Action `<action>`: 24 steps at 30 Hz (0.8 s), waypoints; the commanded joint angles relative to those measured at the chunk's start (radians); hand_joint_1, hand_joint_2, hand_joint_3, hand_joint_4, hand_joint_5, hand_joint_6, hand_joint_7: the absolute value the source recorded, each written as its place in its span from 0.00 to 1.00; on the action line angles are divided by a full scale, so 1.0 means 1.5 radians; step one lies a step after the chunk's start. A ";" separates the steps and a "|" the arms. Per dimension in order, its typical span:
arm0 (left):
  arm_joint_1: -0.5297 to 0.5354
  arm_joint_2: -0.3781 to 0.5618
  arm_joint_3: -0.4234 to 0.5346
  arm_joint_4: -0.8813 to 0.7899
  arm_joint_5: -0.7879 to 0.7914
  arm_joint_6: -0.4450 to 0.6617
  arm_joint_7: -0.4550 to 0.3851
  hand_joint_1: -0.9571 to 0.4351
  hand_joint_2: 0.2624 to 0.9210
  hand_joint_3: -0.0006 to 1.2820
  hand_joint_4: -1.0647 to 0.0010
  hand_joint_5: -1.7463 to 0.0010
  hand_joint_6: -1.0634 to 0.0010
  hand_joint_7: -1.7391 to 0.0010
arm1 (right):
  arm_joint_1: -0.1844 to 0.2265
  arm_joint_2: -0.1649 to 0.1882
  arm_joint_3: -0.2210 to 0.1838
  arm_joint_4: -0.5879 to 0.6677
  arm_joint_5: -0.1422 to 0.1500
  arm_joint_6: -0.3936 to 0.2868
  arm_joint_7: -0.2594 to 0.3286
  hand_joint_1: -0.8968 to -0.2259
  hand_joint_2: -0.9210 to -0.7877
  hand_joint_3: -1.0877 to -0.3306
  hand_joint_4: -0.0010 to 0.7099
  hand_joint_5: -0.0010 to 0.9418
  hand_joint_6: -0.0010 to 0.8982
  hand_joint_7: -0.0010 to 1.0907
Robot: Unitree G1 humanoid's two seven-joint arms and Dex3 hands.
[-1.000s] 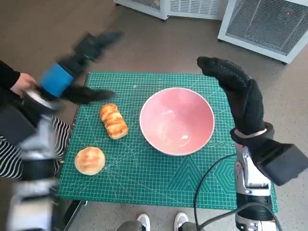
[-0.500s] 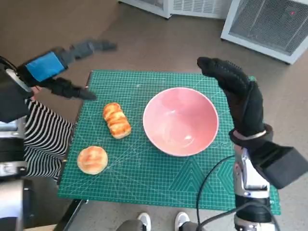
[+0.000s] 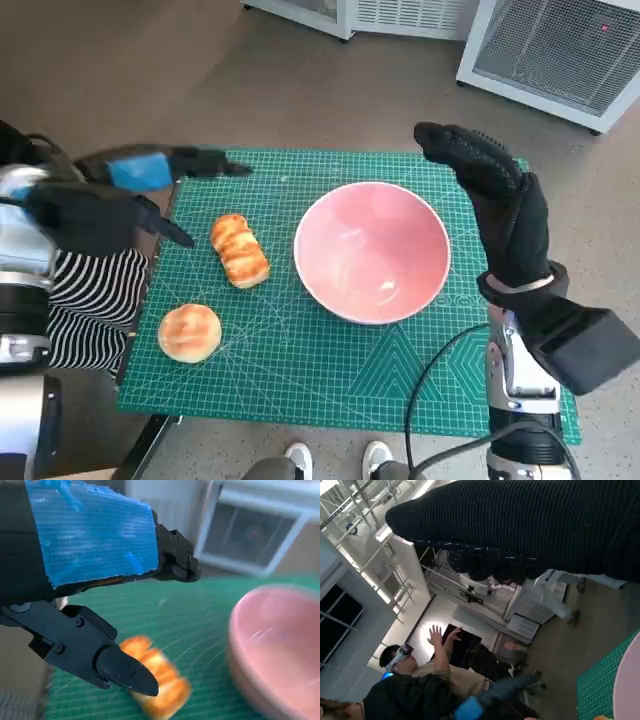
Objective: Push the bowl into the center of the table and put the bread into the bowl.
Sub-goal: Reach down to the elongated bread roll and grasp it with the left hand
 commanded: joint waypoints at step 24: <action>-0.037 -0.087 -0.140 0.225 0.175 -0.116 0.252 0.65 0.70 0.01 0.65 0.99 0.50 0.99 | 0.019 0.000 -0.005 0.008 0.008 0.010 -0.004 0.21 0.00 0.52 0.21 0.00 0.00 0.50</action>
